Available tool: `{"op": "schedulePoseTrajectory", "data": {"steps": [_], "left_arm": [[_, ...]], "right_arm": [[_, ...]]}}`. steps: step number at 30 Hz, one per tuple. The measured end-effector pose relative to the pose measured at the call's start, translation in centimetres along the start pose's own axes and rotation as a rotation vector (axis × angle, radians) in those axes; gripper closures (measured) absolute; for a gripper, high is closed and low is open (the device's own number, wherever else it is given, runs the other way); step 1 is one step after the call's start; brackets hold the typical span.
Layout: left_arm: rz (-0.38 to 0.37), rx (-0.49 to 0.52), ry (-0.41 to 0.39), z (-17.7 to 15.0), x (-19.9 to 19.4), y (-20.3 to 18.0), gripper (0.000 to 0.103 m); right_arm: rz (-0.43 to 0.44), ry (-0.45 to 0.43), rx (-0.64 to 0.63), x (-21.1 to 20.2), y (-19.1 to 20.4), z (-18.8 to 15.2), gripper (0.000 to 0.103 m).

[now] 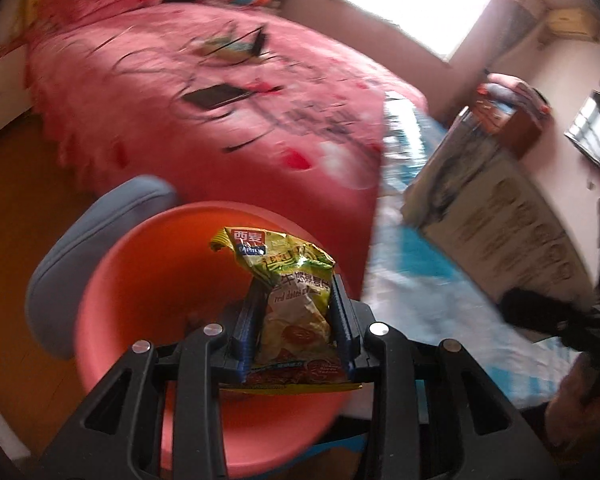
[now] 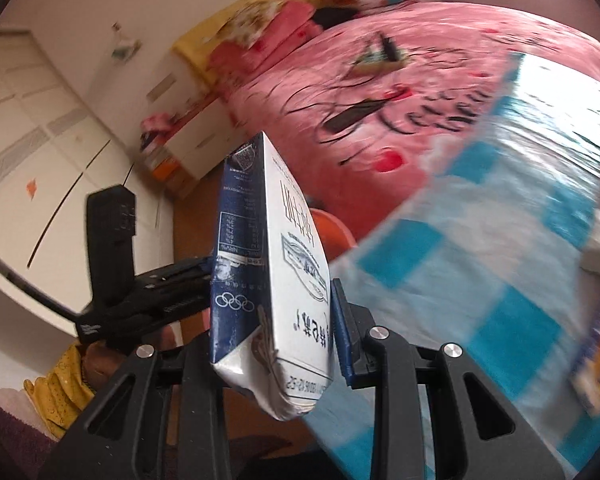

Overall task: Collect trash
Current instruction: 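Carry the yellow snack bag to the orange bucket and release it, then move the left gripper back over the table toward the wrappers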

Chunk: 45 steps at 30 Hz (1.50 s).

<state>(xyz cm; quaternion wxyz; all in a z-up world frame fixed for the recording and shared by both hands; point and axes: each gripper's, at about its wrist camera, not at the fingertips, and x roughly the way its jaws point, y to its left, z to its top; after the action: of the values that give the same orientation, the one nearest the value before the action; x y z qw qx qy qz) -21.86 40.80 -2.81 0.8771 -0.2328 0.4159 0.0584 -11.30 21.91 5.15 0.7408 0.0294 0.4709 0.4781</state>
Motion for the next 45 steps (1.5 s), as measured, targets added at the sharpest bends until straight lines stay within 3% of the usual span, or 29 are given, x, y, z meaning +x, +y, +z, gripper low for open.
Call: {"op": "schedulePoseTrajectory", "data": {"steps": [2,4,6,7,12,21,45], "left_arm": [[0.048,-0.046,0.03,-0.4,0.6,2.0,0.061],[0.108,-0.09,0.026,-0.7,0.5,3.9,0.04],[0.157,-0.122,0.019,-0.9,0.2,5.3,0.029],[0.162,-0.129,0.017,-0.9,0.1,5.7,0.026],[0.196,-0.115,-0.011,-0.5,-0.6,6.2,0.025],[0.156,-0.055,-0.03,0.0,-0.8,2.9,0.024],[0.063,0.144,-0.062,0.9,-0.9,-9.0,0.021]], "right_arm": [[0.009,0.028,-0.02,1.8,1.1,0.5,0.067],[-0.008,0.027,-0.034,2.9,1.6,0.9,0.04],[-0.019,0.017,-0.006,3.2,1.5,0.7,0.024],[-0.018,0.011,0.005,3.0,1.3,0.6,0.022],[-0.092,-0.073,0.021,0.3,-0.3,0.1,0.016],[-0.182,-0.208,0.075,-4.6,-3.5,-2.0,0.013],[-0.196,-0.316,0.156,-10.0,-8.7,-6.3,0.009]]}}
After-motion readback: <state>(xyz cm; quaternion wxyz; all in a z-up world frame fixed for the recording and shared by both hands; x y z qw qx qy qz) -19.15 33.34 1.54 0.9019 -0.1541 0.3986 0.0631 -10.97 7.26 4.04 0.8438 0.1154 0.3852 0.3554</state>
